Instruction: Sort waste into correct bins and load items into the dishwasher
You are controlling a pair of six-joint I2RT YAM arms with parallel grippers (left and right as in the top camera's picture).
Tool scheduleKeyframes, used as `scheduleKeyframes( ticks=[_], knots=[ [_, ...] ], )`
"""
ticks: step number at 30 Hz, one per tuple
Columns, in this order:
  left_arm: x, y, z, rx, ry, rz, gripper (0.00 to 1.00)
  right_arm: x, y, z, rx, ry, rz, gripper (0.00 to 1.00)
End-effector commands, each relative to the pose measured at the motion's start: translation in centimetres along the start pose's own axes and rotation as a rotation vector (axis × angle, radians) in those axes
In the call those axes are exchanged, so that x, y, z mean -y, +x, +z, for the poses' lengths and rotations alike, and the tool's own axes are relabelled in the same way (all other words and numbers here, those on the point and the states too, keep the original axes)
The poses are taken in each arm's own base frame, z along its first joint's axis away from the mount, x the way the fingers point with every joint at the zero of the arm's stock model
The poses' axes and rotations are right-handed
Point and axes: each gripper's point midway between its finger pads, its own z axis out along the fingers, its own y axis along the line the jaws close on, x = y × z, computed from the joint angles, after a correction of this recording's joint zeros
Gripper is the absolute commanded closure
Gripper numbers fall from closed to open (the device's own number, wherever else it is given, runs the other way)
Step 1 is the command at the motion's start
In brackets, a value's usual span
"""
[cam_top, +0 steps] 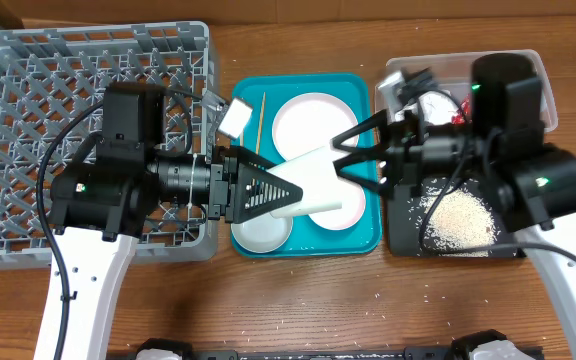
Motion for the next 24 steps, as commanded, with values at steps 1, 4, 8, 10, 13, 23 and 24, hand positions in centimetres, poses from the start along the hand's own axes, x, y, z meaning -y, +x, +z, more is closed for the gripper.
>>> scheduleKeyframes(
  ticks=[1,4,8,10,13,23,24],
  knots=[
    [-6.7,-0.1,-2.6,0.053,-0.39,-0.102,0.48,1.3,-1.5,-3.2,0.078,0.12,0.02,0.32],
    [-11.9,1.3,-7.4,0.101,-0.728,-0.276,0.5,2.5,-0.8,-4.9,0.093,0.182,0.118,0.32],
    [-16.1,3.5,-14.4,0.16,-1.12,-0.438,0.5,4.9,1.6,-5.6,0.054,0.325,0.273,0.31],
    [-17.1,4.8,-18.0,0.188,-1.32,-0.51,0.5,6.1,3.0,-5.9,0.022,0.415,0.329,0.31],
    [-17.8,6.3,-22.0,0.214,-1.56,-0.579,0.49,7.2,4.6,-6.1,-0.021,0.511,0.371,0.3],
    [-24.6,8.6,-20.4,0.148,-1.54,-0.683,0.49,7.4,5.3,-5.9,-0.052,0.55,0.376,0.28],
    [-25.4,9.1,-19.7,0.124,-1.514,-0.705,0.51,7.4,5.3,-5.9,-0.052,0.55,0.376,0.28]
  ],
)
